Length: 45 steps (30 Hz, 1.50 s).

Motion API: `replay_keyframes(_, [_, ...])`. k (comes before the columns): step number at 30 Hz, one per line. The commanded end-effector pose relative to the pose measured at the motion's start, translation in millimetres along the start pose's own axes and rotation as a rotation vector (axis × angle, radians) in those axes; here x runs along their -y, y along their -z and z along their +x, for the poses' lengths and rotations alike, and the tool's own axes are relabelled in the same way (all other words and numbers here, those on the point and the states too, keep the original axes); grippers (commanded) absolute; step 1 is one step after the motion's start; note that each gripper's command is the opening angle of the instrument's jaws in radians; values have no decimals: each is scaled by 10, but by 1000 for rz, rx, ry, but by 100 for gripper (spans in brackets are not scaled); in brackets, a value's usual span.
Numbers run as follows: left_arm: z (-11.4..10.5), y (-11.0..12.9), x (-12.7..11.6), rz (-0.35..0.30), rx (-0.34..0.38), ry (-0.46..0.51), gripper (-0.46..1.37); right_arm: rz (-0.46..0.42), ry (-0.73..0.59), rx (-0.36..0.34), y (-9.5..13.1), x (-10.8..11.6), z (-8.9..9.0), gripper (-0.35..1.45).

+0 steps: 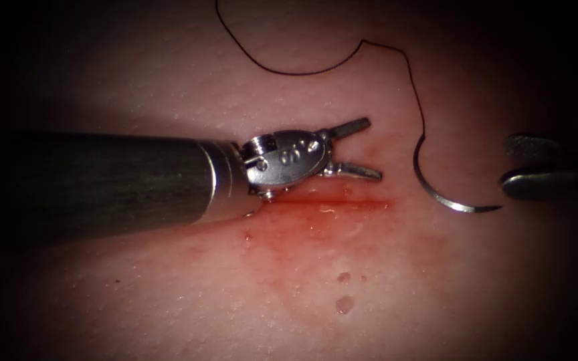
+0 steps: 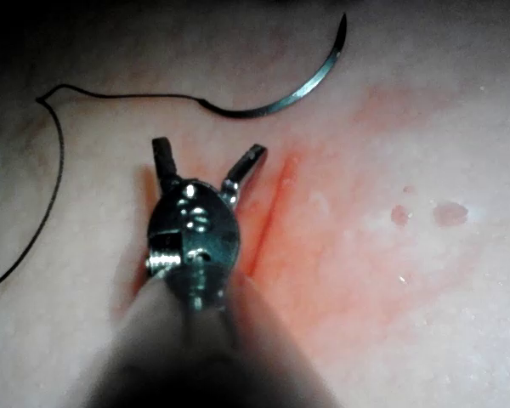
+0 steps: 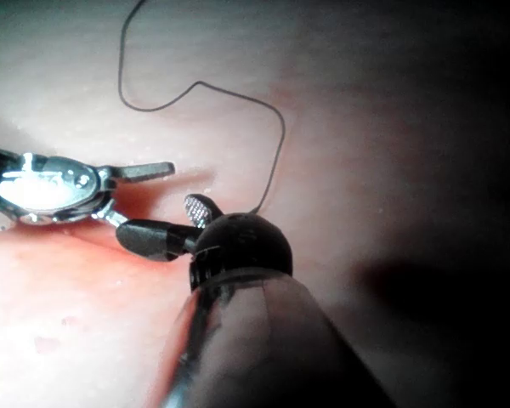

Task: Wound Closure
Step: Grab the needle from the skin using the left tool.

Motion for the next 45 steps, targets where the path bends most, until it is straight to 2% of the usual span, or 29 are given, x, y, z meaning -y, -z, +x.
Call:
replay_keyframes(1, [3,0,-1,-7,23,-14,84,7,1,1,1,0,0,112])
replay_keyframes(6, [13,0,-8,-64,82,-76,86,10,0,4,5,-3,2,112])
replay_keyframes(11, [25,-4,-16,-180,154,-131,83,13,0,7,10,-6,2,112])
replay_keyframes(14, [34,-9,-20,-224,177,-151,83,13,0,8,11,-7,2,112])
replay_keyframes(20, [52,-21,-24,-255,161,-157,80,15,0,10,13,-9,2,112])
replay_keyframes(24, [61,-37,-29,-284,159,-169,78,16,1,11,15,-11,2,112])
replay_keyframes(28, [61,-52,-32,-328,192,-187,75,19,1,14,19,-13,3,112])
replay_keyframes(37, [59,-69,-28,-394,272,-187,70,25,-1,17,23,-14,4,111])
replay_keyframes(42, [58,-81,-32,-428,299,-169,57,26,0,18,23,-14,4,110])
replay_keyframes(45, [55,-92,-37,-442,336,-168,26,27,0,18,25,-15,4,110])
